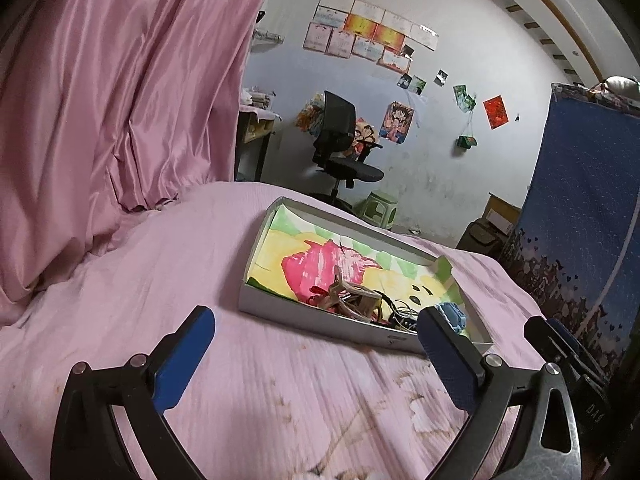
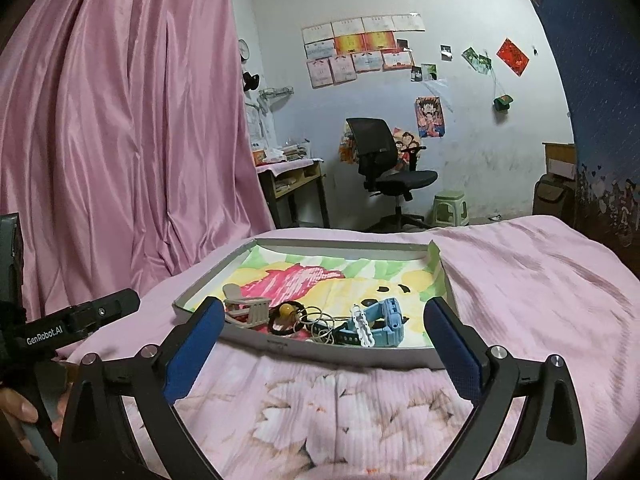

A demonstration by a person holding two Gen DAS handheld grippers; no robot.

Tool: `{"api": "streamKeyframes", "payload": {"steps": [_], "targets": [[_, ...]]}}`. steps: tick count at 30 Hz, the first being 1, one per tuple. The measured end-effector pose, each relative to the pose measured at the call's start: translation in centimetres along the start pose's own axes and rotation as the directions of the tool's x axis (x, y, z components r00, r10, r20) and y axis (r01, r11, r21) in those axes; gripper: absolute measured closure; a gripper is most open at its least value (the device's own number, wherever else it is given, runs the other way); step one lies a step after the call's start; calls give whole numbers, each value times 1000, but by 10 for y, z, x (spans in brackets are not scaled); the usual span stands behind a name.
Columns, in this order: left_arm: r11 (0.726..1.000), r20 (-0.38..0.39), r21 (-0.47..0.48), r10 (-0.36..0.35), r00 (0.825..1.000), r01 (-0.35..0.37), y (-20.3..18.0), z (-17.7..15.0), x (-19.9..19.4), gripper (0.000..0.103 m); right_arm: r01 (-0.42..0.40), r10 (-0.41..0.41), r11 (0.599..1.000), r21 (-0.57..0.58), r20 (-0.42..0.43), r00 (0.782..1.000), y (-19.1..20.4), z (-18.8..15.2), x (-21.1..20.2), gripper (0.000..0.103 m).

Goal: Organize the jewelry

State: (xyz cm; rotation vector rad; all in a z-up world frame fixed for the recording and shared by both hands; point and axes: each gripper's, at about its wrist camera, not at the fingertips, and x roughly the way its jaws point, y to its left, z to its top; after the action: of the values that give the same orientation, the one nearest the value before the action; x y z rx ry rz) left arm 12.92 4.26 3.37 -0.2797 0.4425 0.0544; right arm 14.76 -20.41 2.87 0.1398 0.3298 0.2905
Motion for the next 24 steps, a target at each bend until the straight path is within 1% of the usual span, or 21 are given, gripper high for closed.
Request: {"api": "streamKeyframes", "payload": {"steps": [14,24], "targets": [[998,50,61,11,999,-14,-10,-28,-51,1,21,-21,999,-29,17,1000,2,-14,-55,5],[994,80,105,22,997,-31,-14,-46,-84,1,32,-31,998,-49,15,999,10,-26,-83,5]]}}
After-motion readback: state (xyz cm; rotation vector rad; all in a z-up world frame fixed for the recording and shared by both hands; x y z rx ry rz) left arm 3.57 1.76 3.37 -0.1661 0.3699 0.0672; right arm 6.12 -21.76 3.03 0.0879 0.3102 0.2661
